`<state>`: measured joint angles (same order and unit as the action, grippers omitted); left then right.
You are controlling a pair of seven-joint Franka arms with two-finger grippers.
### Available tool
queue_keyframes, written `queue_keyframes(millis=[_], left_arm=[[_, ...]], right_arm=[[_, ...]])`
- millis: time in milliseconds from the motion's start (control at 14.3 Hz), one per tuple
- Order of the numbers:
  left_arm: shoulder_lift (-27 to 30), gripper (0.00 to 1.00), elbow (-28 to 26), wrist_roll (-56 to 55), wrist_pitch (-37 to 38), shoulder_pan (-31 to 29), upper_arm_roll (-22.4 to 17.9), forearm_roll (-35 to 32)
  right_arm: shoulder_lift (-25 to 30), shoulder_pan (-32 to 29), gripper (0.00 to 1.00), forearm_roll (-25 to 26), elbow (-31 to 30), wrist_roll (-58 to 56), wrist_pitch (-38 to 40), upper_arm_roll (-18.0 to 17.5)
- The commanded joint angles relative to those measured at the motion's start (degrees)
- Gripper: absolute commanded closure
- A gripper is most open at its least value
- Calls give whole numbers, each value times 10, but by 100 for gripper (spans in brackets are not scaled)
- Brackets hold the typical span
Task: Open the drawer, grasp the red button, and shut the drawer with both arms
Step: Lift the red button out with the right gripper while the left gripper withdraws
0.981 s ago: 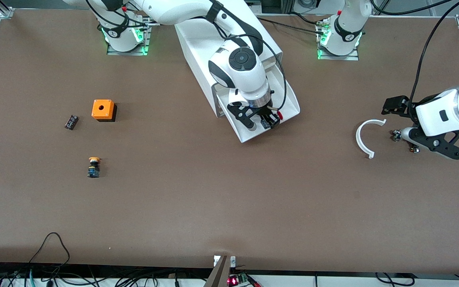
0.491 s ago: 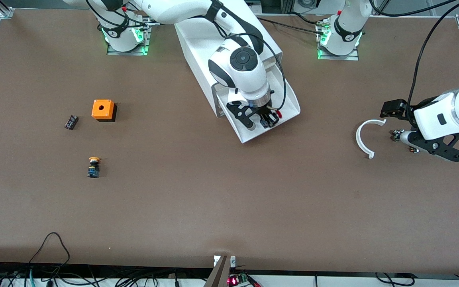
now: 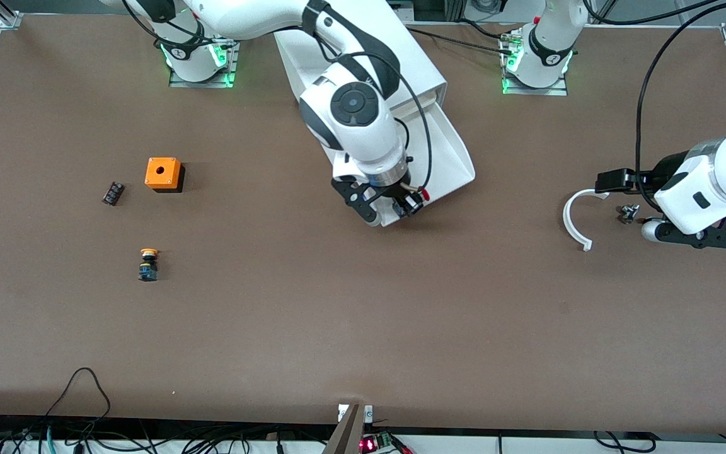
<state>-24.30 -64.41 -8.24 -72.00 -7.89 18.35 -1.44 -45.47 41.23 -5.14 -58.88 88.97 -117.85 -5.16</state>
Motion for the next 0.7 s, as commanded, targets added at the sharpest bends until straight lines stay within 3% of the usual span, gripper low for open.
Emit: queue_keyframes(millis=[0, 210, 631], left_arm=[[22, 0, -50, -82, -60, 3, 24, 7], [28, 0, -124, -193, -167, 12, 51, 1], [21, 0, -251, -394, -348, 74, 51, -8]], right_arm=[[20, -33, 100, -20, 3, -91, 38, -7], [51, -83, 100, -53, 1, -225, 77, -6], [63, -180, 100, -51, -15, -517, 174, 1]])
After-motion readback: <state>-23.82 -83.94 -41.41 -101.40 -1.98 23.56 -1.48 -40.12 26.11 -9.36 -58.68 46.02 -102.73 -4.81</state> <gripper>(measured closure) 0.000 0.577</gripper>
